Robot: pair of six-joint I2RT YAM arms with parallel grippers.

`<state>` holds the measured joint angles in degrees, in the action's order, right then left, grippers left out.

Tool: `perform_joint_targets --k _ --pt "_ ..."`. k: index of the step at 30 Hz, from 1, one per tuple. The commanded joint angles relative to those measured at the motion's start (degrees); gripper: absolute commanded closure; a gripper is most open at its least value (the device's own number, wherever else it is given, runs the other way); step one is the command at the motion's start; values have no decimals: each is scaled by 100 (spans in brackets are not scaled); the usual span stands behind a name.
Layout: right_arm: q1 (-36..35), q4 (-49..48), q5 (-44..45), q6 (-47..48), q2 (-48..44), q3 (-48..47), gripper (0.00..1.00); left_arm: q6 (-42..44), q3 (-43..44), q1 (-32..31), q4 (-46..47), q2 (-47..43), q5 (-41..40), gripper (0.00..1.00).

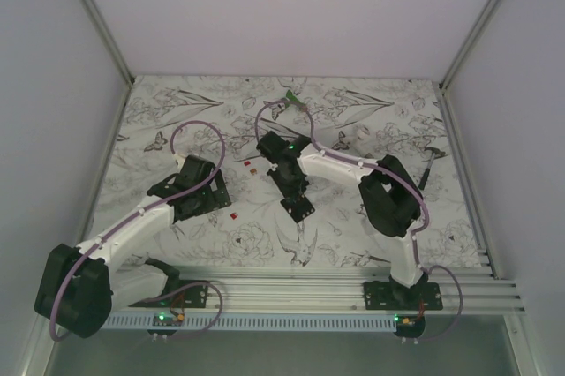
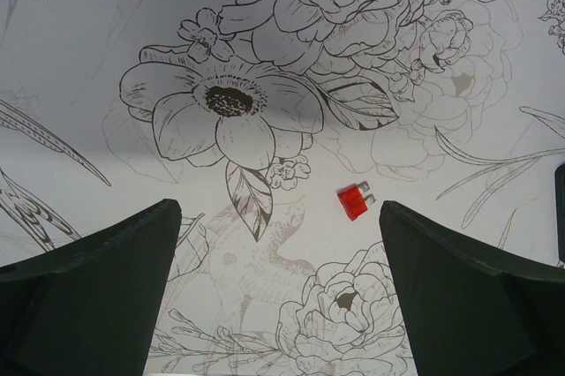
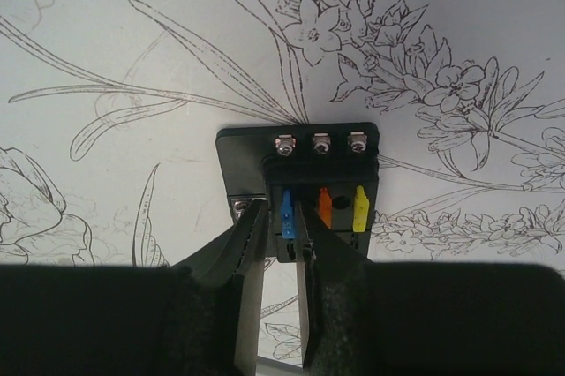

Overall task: Snap on the fuse box
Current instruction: Install the fuse at the fuse box base.

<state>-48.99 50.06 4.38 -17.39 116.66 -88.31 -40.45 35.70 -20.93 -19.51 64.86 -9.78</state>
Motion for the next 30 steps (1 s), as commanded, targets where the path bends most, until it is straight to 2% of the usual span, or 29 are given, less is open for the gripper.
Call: perform_joint_targets --k 1,30 --pt "-116 -190 168 81 -373 78 75 2 -99 54 -132 -60 71 0" --pt "-137 -115 261 191 -160 205 86 13 -90 56 -132 -46 80 0"
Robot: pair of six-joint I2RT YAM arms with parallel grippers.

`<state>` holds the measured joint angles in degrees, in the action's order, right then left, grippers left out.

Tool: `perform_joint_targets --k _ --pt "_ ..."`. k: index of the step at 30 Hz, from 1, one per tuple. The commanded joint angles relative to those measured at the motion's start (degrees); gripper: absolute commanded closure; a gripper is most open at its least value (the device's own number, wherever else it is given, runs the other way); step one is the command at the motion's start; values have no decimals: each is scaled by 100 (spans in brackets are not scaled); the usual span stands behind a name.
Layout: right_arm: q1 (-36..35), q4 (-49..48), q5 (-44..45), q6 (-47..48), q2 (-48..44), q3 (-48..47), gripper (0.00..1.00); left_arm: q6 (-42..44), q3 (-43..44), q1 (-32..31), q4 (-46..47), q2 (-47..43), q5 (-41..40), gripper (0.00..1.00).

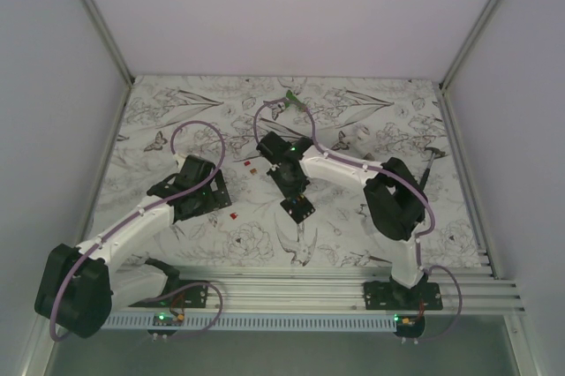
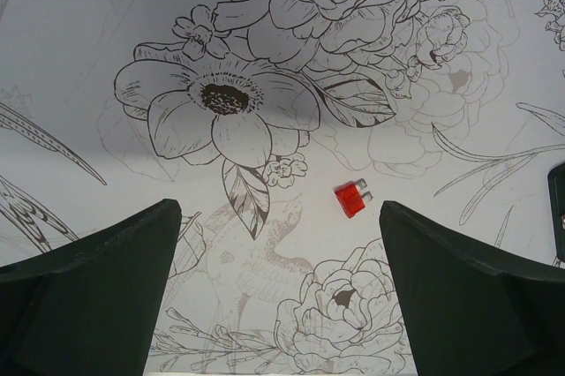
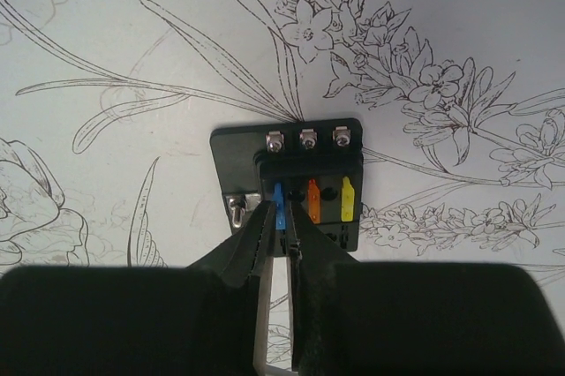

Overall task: Snap on the fuse box
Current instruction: Install the fuse at the fuse box base.

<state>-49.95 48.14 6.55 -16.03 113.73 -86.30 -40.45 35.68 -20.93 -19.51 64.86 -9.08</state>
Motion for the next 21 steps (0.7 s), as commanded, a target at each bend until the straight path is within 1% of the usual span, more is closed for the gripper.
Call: perform_joint_targets --k 1,7,13,21 --pt "-41 93 34 61 160 8 86 17 -88 52 -132 -44 9 0" --pt "-44 176 77 69 316 23 100 18 -88 54 -132 -52 9 0" --pt "4 246 183 126 508 181 100 28 -103 59 -136 -93 11 0" --pt "280 -233 -102 180 238 1138 100 24 -121 63 -141 -153 -16 0"
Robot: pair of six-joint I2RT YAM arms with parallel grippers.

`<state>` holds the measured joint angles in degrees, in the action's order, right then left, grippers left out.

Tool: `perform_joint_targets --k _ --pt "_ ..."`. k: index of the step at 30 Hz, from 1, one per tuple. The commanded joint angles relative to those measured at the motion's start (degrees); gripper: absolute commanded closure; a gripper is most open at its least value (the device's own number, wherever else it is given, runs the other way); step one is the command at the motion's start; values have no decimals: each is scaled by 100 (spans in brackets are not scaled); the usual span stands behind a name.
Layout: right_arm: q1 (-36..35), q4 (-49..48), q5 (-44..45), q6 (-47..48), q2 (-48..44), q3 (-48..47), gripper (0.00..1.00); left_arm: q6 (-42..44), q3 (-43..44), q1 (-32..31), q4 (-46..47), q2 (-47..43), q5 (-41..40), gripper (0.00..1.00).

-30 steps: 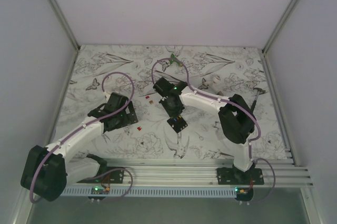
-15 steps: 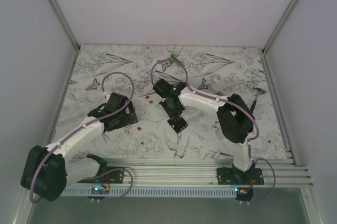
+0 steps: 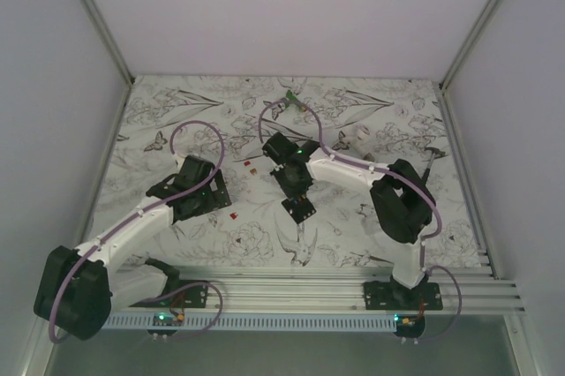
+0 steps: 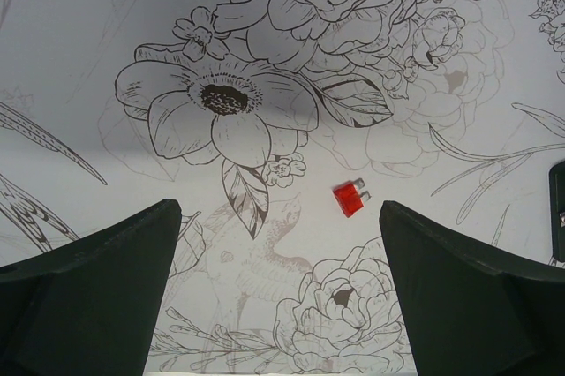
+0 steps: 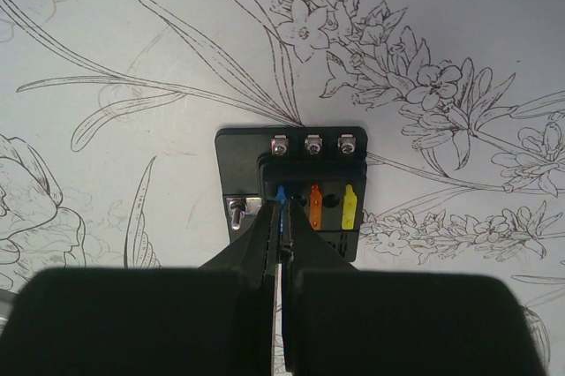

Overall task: Snap on the fuse box
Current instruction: Install the fuse at the fuse box base.

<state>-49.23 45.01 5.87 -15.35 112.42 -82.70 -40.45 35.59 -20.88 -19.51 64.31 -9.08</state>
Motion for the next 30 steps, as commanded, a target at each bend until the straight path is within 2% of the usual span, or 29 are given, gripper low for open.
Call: perform_joint_targets --k 1,9,20,30 --pt "226 32 -38 105 354 890 100 27 -113 54 -141 -95 -16 0" --pt "247 -104 49 105 491 1569 100 19 -106 58 -130 -68 -25 0" --pt "239 -103 122 57 491 1235 100 10 -105 53 -131 -58 -9 0" --pt "230 77 -2 -107 432 1807 100 -3 -97 54 -132 -9 -10 0"
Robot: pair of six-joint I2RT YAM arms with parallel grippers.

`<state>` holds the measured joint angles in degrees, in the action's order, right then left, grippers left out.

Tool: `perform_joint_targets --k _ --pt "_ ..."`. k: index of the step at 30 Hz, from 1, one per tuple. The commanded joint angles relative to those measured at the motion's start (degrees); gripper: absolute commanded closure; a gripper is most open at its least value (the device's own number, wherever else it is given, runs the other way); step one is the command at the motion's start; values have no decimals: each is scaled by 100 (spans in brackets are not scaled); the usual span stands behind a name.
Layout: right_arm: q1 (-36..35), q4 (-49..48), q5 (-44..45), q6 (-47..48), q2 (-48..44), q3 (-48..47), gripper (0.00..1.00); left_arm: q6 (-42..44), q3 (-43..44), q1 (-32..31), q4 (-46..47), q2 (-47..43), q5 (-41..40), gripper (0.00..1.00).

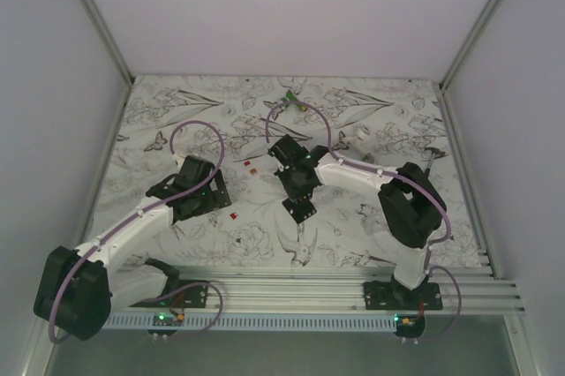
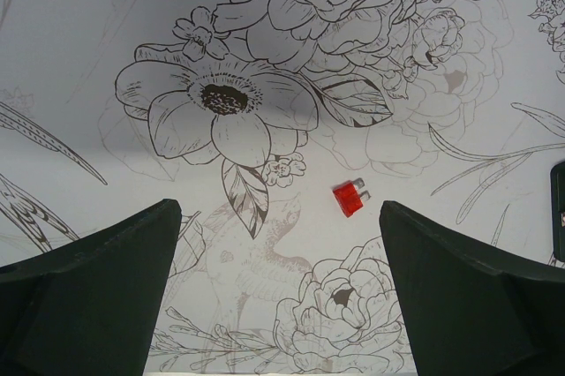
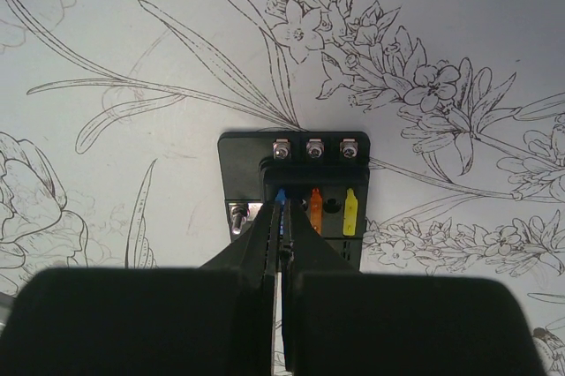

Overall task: Snap on the fuse box
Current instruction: Install the fuse at the fuse box base.

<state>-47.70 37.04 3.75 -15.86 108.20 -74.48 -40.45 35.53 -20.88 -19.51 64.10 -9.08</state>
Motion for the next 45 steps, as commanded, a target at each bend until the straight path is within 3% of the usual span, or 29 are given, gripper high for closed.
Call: perform_joint_targets --k 1,6,13,20,24,28,36,45 --pt "77 914 197 -70 864 1028 100 1 -90 55 -134 27 -6 0" --pt "77 1000 180 -17 1078 1009 100 -3 -83 58 -123 71 -24 0" --pt "90 1111 450 201 1445 140 100 3 -81 56 -116 77 -21 0" --pt "-18 1029 290 -94 653 1196 100 -6 -68 56 -93 142 45 0" --pt "-57 789 14 -126 666 1421 100 0 -64 57 -84 165 64 0" --pt "-68 785 182 -150 840 996 100 -7 -72 58 -88 124 71 0" --pt "-57 461 577 -568 299 -73 100 -82 -31 54 -84 -4 248 0" --pt "84 278 972 -953 33 -123 96 -184 -24 56 -119 -360 606 0"
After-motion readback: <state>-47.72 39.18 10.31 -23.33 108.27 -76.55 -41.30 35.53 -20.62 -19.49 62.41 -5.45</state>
